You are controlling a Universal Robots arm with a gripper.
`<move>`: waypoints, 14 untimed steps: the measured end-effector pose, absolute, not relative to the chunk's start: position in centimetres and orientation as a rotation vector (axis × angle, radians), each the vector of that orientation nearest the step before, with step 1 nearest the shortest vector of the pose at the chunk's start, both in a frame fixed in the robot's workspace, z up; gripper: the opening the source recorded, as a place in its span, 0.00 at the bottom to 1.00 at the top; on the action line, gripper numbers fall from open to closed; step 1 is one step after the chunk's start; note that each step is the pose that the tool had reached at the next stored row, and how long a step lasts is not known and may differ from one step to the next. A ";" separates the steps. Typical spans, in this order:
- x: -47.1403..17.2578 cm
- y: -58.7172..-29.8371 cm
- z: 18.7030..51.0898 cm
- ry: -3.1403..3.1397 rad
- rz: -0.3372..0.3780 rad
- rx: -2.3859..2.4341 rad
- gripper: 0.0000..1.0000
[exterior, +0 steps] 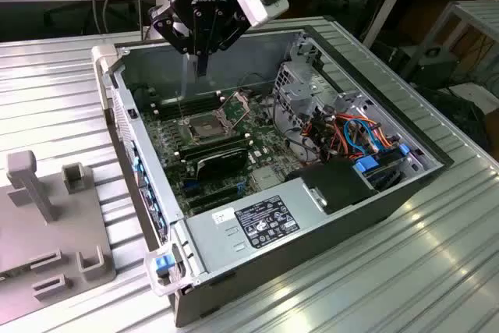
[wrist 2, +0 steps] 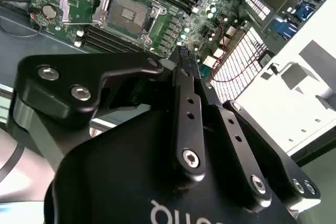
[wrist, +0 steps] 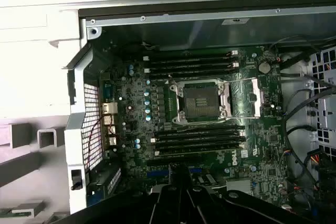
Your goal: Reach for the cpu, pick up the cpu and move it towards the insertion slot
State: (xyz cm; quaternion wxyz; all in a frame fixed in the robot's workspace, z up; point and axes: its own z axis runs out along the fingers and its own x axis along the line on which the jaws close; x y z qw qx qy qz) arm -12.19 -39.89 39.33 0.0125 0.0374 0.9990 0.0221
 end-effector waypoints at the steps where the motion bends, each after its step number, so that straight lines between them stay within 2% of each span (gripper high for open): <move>1: -12.2 -39.9 39.3 3.114 0.069 0.117 0.11; 14: -14.4 -39.9 39.3 3.114 0.074 0.117 0.11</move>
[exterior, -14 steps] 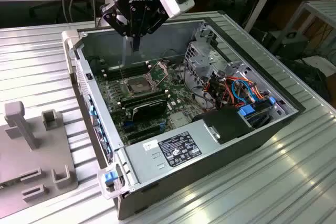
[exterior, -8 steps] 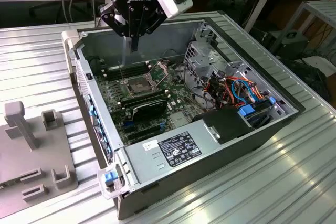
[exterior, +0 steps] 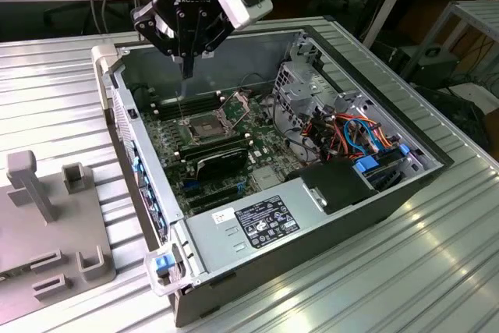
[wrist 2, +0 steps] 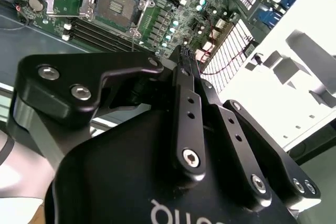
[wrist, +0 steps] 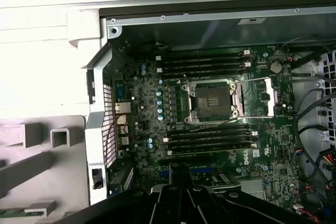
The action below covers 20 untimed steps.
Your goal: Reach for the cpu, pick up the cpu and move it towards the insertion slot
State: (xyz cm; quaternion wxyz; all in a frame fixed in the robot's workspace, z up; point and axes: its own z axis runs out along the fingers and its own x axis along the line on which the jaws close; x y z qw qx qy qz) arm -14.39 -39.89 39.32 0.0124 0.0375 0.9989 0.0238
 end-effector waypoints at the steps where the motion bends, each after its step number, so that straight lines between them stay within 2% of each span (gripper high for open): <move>1: -14.6 -39.9 39.3 3.114 0.075 0.117 0.11; 20: -17.4 -39.9 39.3 3.114 0.081 0.117 0.11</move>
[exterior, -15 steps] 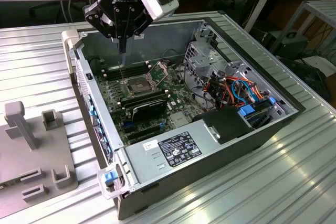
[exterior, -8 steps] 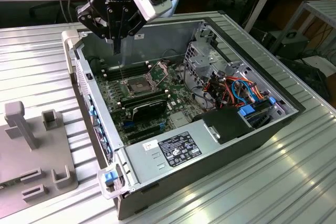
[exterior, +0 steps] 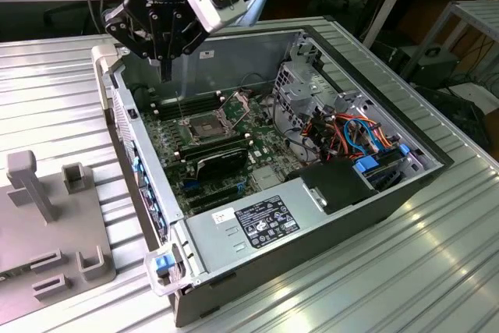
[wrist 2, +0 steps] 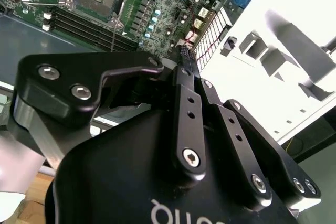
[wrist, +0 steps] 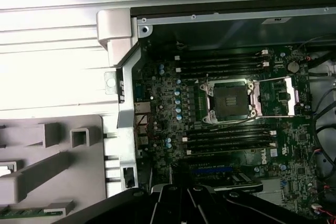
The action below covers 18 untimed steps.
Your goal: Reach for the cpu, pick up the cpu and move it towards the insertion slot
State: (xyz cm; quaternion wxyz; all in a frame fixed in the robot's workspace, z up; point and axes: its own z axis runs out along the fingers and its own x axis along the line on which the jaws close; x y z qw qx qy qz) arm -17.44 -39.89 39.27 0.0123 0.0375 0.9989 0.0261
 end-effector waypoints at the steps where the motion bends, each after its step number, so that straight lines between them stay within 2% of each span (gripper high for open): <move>1: -17.7 -39.9 39.3 3.114 0.082 0.117 0.11; 18: -19.5 -39.9 39.2 3.114 0.086 0.117 0.11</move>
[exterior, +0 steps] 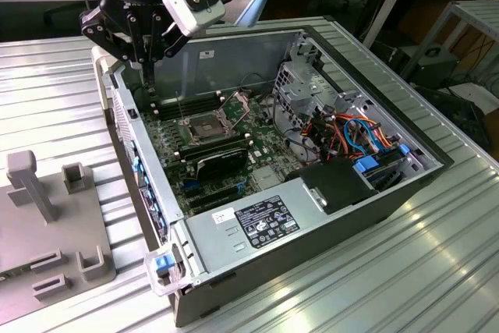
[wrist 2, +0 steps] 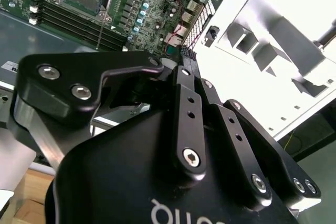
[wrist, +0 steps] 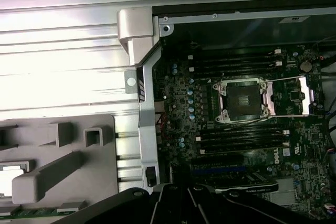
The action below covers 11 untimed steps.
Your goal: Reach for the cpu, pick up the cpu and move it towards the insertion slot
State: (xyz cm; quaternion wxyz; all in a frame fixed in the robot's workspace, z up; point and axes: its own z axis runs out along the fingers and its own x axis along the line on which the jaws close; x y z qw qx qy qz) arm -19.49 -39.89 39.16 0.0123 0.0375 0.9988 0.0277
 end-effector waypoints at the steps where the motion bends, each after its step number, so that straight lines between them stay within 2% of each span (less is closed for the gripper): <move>1: -19.6 -39.9 39.2 3.114 0.087 0.117 0.11; 11: -20.6 -39.9 39.1 3.114 0.090 0.117 0.11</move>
